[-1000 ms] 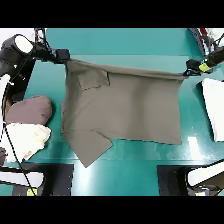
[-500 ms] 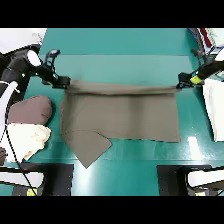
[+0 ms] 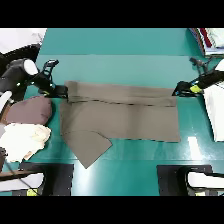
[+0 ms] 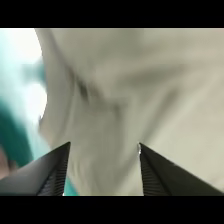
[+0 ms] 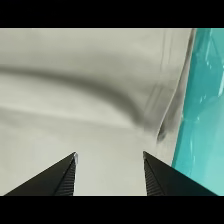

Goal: Fold the shirts.

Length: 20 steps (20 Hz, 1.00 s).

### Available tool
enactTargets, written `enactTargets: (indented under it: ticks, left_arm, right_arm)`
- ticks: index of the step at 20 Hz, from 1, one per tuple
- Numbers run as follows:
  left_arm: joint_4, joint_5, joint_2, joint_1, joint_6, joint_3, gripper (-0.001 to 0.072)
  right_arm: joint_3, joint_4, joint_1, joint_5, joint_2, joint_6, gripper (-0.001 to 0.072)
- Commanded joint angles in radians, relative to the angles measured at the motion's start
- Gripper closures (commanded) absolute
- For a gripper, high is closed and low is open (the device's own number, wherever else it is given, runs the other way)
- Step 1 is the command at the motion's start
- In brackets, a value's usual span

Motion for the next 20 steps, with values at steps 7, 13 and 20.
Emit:
enactTargets:
  ticks: [7,13,20]
  left_arm:
    - [-0.17,-0.075,0.55,-0.001,-0.174,-0.666,0.02]
    - [-0.247,0.027,0.571,-0.001,-0.175,-0.808,0.02]
    - [-0.364,0.195,0.57,-0.001,-0.167,-0.861,0.0201]
  right_arm:
    - [-0.009,0.065,-0.033,0.025,0.284,-0.007,0.0237]
    - [-0.008,0.065,-0.033,0.029,0.305,-0.008,0.0238]
    - [-0.008,0.066,-0.033,0.028,0.305,-0.008,0.024]
